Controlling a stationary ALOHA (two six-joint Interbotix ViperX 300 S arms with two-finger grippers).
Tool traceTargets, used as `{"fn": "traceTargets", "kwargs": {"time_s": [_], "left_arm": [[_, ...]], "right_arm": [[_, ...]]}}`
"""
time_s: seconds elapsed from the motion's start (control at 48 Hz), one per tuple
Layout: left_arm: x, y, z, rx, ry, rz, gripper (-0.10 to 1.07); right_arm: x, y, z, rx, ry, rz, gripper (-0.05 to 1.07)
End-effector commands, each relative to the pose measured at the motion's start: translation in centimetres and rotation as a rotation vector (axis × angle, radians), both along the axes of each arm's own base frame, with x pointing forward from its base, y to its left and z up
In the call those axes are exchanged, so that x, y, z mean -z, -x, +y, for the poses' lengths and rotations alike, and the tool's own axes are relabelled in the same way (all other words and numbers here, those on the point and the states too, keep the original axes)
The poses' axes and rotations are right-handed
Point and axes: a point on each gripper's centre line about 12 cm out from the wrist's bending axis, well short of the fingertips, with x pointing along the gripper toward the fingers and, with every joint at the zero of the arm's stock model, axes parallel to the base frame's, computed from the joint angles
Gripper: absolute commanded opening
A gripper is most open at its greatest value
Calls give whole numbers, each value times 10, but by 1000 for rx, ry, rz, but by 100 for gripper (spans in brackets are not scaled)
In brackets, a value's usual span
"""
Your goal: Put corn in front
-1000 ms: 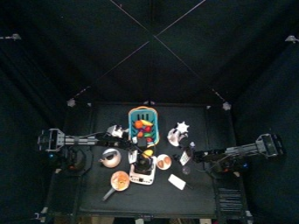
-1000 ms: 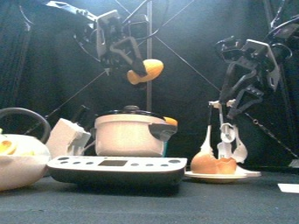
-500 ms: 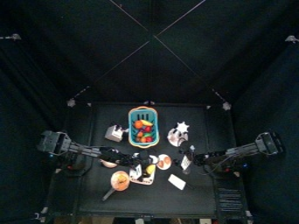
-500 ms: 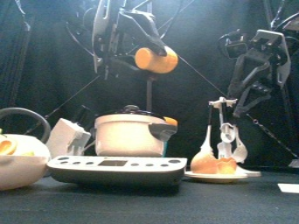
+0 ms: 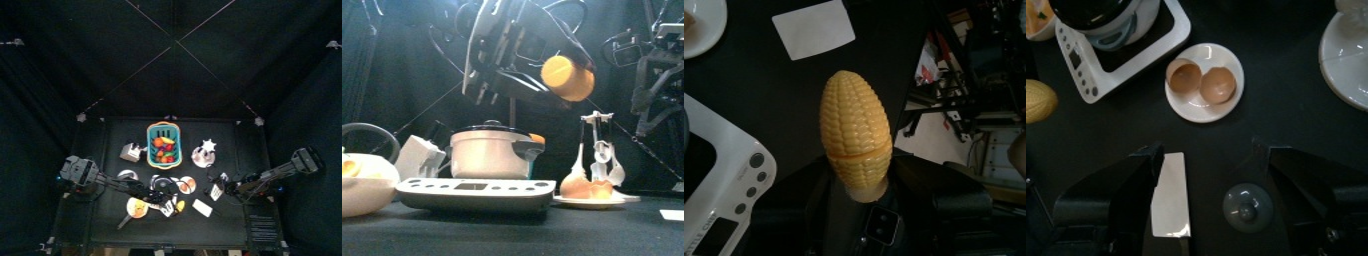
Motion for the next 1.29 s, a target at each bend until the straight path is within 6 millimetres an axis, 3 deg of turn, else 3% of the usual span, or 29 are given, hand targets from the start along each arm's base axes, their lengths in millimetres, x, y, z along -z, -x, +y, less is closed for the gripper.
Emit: {"fn": "traceTargets", "kwargs": {"time_s": [0.0,0.271,0.812,1.083,1.271], "left_arm": [[-17,-15,-2,-11,23,-47,76],[1,-31,-2,-74,85,-3,76],[21,-26,-4,-88,98,62,78],[20,-27,-5,-87,99,60,80],[18,-29,-4,-86,97,53,87]], "right_arm": [[-7,0,3,-3,-3,-8,100],[-3,6,4,12,12,38,100],[1,9,6,9,26,59,100],[0,8,6,5,24,57,100],[-1,7,7,3,25,51,100]]}}
